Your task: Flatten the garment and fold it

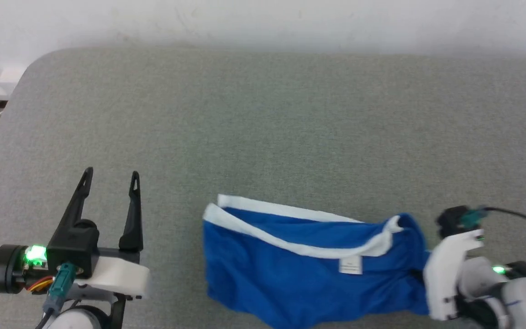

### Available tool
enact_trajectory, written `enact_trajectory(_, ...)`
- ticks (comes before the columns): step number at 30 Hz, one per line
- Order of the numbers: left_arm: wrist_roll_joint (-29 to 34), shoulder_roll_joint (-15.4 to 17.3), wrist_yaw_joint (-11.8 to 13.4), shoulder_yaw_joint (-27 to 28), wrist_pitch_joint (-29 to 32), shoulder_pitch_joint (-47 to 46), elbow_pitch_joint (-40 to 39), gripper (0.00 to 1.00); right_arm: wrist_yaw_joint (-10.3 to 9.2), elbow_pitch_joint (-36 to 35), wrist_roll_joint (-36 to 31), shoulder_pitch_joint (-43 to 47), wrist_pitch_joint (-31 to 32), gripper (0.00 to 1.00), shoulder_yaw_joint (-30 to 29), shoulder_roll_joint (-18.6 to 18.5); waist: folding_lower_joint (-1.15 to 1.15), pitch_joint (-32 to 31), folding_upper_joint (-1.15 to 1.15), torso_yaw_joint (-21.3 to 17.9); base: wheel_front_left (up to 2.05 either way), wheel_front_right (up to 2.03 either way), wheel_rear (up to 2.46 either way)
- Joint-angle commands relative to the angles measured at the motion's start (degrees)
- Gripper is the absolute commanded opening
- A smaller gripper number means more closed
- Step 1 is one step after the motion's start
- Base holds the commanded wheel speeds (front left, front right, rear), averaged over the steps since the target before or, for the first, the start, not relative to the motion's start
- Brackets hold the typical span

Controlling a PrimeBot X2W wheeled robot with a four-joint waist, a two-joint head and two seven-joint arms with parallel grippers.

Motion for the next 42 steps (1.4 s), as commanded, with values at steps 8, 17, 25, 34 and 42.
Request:
enact_trajectory(8,0.31,0.60,0.65,-0.40,1.08,1.21,-0.67,1.00,-0.06,-3.57,2.31,3.08,2.21,0.00,-6.98,-7.96,-0.01,-0.92,0.00,-1.81,0.00,0.00,0.00)
enact_trajectory(17,0.31,0.77,1.01,-0.88,1.80,1.85,-1.06,1.00,-0.06,-10.50,13.84,3.56,20.59,0.00,-12.60,0.88,-0.01,-1.48,0.00,-2.44,0.00,0.00,0.00)
enact_trajectory(25,0.21,0.64,0.40,-1.75,2.43,1.12,-0.83,1.00,-0.06,-11.02,18.67,0.53,24.42,0.00,-13.27,9.29,-0.01,-2.28,0.00,-0.94,0.00,0.00,0.00)
enact_trajectory(34,0.29,-0.39,-0.35,-2.62,1.89,-1.10,-0.31,1.00,-0.06,-0.11,24.67,-5.94,12.68,0.00,1.31,9.47,-0.01,0.44,0.00,2.12,0.00,0.00,0.00)
enact_trajectory(42,0.49,-1.78,-0.12,-2.87,0.41,-2.67,0.46,1.00,-0.06,6.86,27.73,-11.88,3.37,0.32,10.96,9.48,-0.01,3.82,0.00,3.49,0.00,0.00,0.00)
